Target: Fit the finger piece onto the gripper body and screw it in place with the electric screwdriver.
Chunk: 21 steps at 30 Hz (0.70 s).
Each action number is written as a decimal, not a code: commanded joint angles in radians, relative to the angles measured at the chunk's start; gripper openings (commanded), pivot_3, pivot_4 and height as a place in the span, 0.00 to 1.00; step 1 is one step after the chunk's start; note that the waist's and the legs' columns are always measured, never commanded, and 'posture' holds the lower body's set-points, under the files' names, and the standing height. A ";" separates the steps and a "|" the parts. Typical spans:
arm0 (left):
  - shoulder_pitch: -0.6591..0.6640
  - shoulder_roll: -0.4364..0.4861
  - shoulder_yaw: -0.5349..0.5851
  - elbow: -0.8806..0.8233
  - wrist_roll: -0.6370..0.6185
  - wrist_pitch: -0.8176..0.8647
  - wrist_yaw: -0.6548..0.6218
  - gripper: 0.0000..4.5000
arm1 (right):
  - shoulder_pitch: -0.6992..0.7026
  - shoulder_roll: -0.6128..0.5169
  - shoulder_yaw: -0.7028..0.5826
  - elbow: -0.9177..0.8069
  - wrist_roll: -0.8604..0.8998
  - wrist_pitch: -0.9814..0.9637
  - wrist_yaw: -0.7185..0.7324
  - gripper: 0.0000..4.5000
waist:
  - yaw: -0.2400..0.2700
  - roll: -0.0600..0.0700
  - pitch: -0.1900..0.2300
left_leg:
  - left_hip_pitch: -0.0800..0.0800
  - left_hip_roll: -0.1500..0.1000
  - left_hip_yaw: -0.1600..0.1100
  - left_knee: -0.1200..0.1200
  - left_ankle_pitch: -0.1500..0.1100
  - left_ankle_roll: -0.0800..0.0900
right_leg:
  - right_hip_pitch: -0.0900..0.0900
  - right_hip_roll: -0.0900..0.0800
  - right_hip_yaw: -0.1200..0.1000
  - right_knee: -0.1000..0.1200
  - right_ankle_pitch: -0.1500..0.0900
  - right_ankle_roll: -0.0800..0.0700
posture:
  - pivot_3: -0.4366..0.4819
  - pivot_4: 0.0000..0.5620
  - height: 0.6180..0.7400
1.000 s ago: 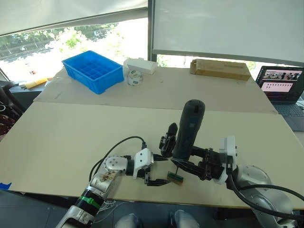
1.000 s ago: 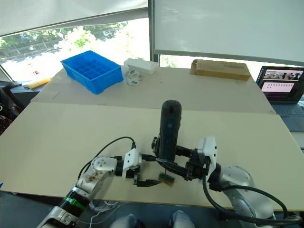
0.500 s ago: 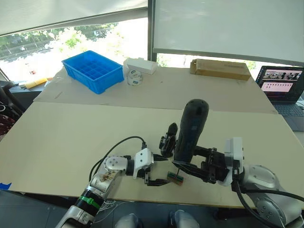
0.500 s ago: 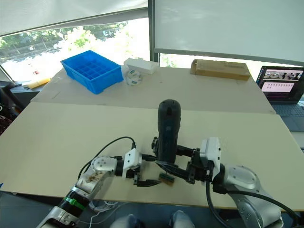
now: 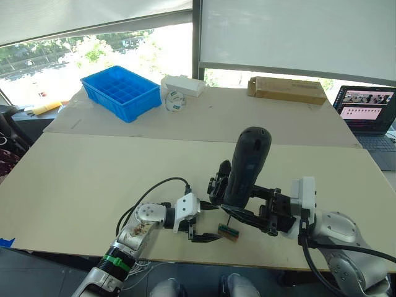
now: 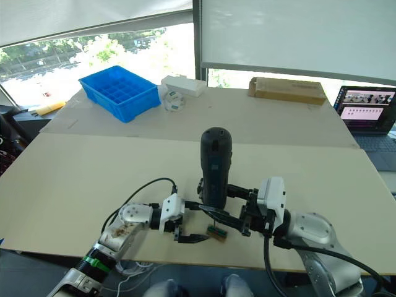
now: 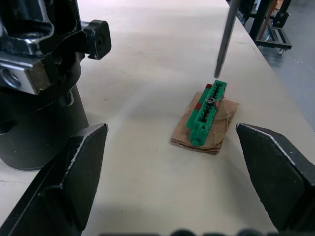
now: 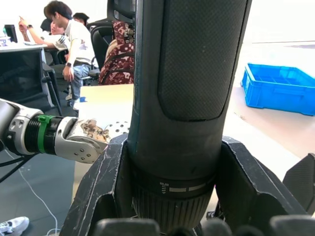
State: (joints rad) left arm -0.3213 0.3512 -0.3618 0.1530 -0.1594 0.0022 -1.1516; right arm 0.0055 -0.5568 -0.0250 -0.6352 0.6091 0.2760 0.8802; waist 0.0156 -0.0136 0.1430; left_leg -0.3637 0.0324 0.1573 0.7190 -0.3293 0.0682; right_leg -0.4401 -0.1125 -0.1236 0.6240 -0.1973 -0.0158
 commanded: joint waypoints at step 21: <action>0.014 0.000 -0.032 0.047 0.026 0.013 -0.004 0.98 | 0.016 -0.007 -0.020 -0.012 0.001 -0.056 0.038 0.43 | 0.001 0.000 0.000 | 0.000 0.000 0.000 0.000 0.000 0.000 | 0.000 0.000 0.000 0.000 0.000 0.000 | 0.48 0.27 1.00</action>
State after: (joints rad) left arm -0.3234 0.3499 -0.3634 0.1571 -0.1593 -0.0008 -1.1523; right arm 0.0257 -0.5629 -0.0164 -0.6144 0.5993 0.2661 0.9135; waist 0.0163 -0.0136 0.1430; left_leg -0.3638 0.0323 0.1570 0.7189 -0.3294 0.0683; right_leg -0.4402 -0.1129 -0.1235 0.6238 -0.1973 -0.0158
